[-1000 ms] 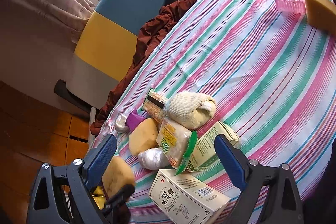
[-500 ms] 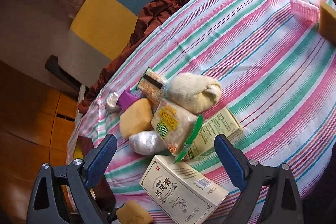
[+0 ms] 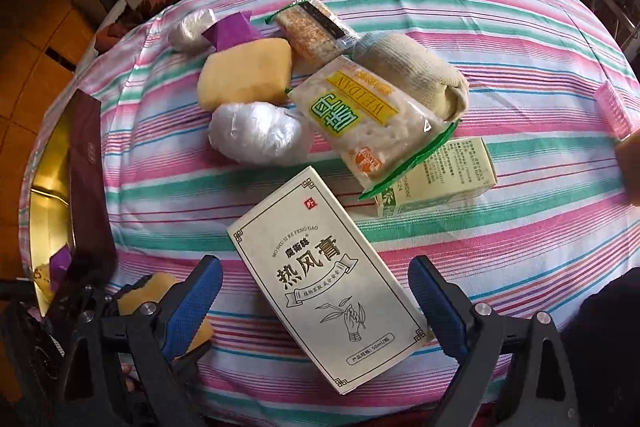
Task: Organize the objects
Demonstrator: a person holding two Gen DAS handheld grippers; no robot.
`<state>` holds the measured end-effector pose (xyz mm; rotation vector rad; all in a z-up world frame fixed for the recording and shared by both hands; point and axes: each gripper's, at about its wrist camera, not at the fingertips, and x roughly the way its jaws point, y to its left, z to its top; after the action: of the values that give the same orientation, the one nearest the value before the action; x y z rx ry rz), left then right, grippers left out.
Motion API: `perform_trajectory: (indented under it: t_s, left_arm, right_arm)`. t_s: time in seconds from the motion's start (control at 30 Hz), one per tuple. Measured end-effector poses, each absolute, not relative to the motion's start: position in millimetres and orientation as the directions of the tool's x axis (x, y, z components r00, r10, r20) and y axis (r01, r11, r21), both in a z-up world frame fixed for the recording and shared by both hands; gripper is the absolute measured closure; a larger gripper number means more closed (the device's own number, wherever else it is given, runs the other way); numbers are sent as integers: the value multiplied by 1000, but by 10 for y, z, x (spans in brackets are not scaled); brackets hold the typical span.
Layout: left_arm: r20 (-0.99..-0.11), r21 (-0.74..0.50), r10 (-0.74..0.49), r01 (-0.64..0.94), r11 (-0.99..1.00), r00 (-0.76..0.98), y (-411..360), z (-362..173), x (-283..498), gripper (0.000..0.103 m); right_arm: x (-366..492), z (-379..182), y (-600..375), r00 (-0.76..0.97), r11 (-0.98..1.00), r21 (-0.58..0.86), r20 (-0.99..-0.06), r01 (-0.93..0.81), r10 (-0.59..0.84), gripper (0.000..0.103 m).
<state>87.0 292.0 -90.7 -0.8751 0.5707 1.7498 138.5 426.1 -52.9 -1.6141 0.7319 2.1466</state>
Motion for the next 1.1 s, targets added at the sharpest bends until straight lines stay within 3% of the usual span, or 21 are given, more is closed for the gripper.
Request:
perform_trajectory:
  t_s: [0.1,0.17,0.23,0.73,1.1]
  left_arm:
    - [-779,-41,600,-940,-338,-182,2890,-903,873,36]
    - [-777,-45,603,-940,-339,-180,2874,-903,872,36]
    - [-776,-51,605,-939,-341,-178,2862,-903,868,36]
    - [-761,-57,615,-923,-381,-208,2684,-877,859,45]
    - [-760,-67,617,-919,-389,-206,2579,-761,891,45]
  right_arm:
    - [1384,-574,4211,-250,-812,153,-968,-563,-10,11]
    - [1383,-597,4169,-235,-822,130,-972,-554,5,33]
    - [1374,-610,4116,-226,-836,108,-974,-537,20,48]
    - [1129,-707,3681,-341,-906,103,-939,-410,47,51]
    - [1035,-701,3580,-355,-926,90,-934,-366,49,51]
